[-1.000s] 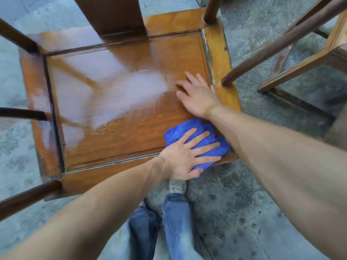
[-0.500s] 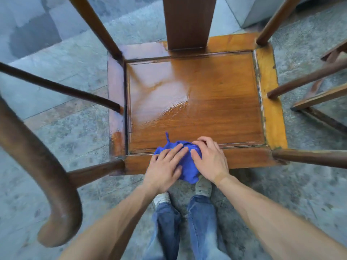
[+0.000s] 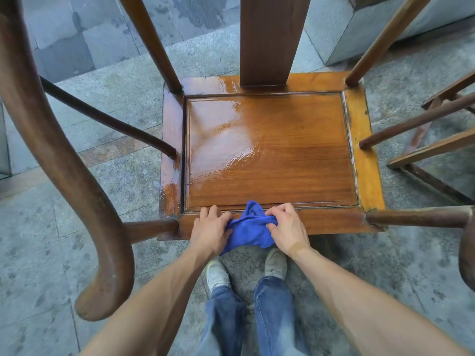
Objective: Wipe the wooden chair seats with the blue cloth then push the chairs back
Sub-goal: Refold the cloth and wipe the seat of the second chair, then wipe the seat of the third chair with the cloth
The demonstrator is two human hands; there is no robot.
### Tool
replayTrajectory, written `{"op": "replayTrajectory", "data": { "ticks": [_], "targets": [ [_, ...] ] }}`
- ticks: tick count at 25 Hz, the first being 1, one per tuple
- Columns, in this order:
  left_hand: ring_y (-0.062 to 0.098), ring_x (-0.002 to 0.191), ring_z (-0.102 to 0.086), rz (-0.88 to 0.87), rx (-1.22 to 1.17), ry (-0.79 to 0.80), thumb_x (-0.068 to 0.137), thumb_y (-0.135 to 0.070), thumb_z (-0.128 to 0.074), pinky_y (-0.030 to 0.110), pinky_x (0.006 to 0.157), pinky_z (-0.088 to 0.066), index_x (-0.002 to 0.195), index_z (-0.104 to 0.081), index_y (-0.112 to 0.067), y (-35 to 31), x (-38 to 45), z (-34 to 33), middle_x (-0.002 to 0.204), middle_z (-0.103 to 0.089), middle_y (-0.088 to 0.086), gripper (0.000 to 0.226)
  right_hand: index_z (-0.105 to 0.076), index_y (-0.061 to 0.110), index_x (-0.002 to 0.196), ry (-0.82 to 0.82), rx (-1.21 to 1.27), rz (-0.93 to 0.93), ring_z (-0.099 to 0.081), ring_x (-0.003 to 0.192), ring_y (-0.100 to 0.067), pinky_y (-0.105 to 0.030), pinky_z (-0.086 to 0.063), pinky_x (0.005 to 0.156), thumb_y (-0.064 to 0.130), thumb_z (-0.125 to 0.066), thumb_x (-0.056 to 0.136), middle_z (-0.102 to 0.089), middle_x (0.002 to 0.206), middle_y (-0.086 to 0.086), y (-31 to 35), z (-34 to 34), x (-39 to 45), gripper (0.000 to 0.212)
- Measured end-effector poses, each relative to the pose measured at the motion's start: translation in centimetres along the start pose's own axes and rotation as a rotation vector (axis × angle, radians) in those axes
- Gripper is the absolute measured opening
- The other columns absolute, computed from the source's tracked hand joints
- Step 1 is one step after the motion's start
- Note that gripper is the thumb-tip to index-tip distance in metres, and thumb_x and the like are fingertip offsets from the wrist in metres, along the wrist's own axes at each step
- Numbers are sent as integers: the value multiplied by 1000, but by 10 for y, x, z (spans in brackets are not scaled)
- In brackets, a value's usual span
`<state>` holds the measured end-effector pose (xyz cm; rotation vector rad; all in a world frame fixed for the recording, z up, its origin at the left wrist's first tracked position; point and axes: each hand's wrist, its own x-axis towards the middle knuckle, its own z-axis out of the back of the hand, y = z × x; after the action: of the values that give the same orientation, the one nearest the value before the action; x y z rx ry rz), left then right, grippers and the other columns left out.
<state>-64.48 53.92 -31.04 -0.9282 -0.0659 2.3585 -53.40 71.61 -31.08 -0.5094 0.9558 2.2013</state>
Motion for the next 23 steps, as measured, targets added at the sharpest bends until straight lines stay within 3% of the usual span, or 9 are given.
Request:
{"op": "replayTrajectory", "data": {
  "ticks": [3, 5, 11, 14, 16, 18, 20, 22, 23],
  "targets": [
    [32, 105, -51, -18, -239, 11, 91, -25, -53, 45, 84, -47, 106, -46, -24, -2, -19, 4, 112, -54, 5, 16, -62, 27, 113, 33, -90, 121, -51, 112, -27, -38, -40, 90, 13, -52, 92, -65, 115, 4, -3, 15, -20, 26],
    [33, 89, -56, -46, -349, 26, 86, -21, -54, 44, 76, -48, 92, -35, -31, -10, -35, 20, 96, -59, 3, 22, -60, 29, 115, 26, -18, 198, -57, 106, -27, -37, -43, 85, 13, -52, 92, -63, 110, 3, -1, 37, -37, 28],
    [17, 82, -55, -226, -494, -256, 91, -18, -58, 33, 71, -41, 98, -41, -30, -54, -101, 125, 92, -59, -8, 22, -59, 37, 123, -165, -1, 414, -61, 94, -23, -38, -48, 77, 22, -47, 94, -55, 107, 7, 53, 151, -113, 35],
    [18, 78, -53, -338, -529, -331, 81, -20, -54, 30, 68, -38, 96, -43, -30, -83, -135, 195, 87, -58, -5, 21, -55, 42, 123, -240, -92, 514, -63, 92, -22, -39, -51, 75, 39, -38, 90, -55, 107, 9, 90, 219, -161, 37],
    [18, 79, -55, -383, -553, -370, 75, -21, -52, 28, 69, -42, 94, -45, -30, -104, -154, 240, 88, -60, -4, 22, -53, 44, 124, -294, -157, 553, -64, 90, -23, -40, -52, 73, 34, -42, 91, -54, 107, 10, 110, 263, -190, 35],
    [10, 82, -57, -452, -568, -393, 73, -20, -52, 34, 77, -51, 98, -47, -35, -130, -172, 280, 89, -60, -12, 30, -52, 45, 123, -376, -219, 580, -63, 86, -22, -38, -51, 70, 27, -50, 92, -52, 106, 10, 125, 306, -220, 36],
    [0, 89, -59, -573, -564, -373, 75, -19, -53, 31, 84, -53, 118, -47, -44, -162, -189, 316, 95, -61, -18, 50, -56, 44, 120, -477, -286, 590, -62, 83, -20, -32, -46, 66, 29, -57, 90, -52, 105, 9, 135, 349, -253, 33],
    [6, 91, -63, -707, -494, -365, 79, -21, -54, 28, 83, -53, 136, -45, -46, -199, -203, 344, 96, -64, -18, 63, -61, 41, 117, -579, -330, 584, -61, 81, -19, -27, -40, 64, 34, -49, 89, -55, 106, 7, 137, 389, -284, 32],
    [9, 91, -63, -759, -458, -388, 79, -23, -53, 30, 82, -52, 135, -52, -43, -218, -207, 357, 96, -64, -16, 59, -61, 41, 117, -620, -322, 572, -62, 82, -20, -28, -41, 65, 34, -42, 89, -55, 107, 7, 135, 408, -297, 35]
  ]
}}
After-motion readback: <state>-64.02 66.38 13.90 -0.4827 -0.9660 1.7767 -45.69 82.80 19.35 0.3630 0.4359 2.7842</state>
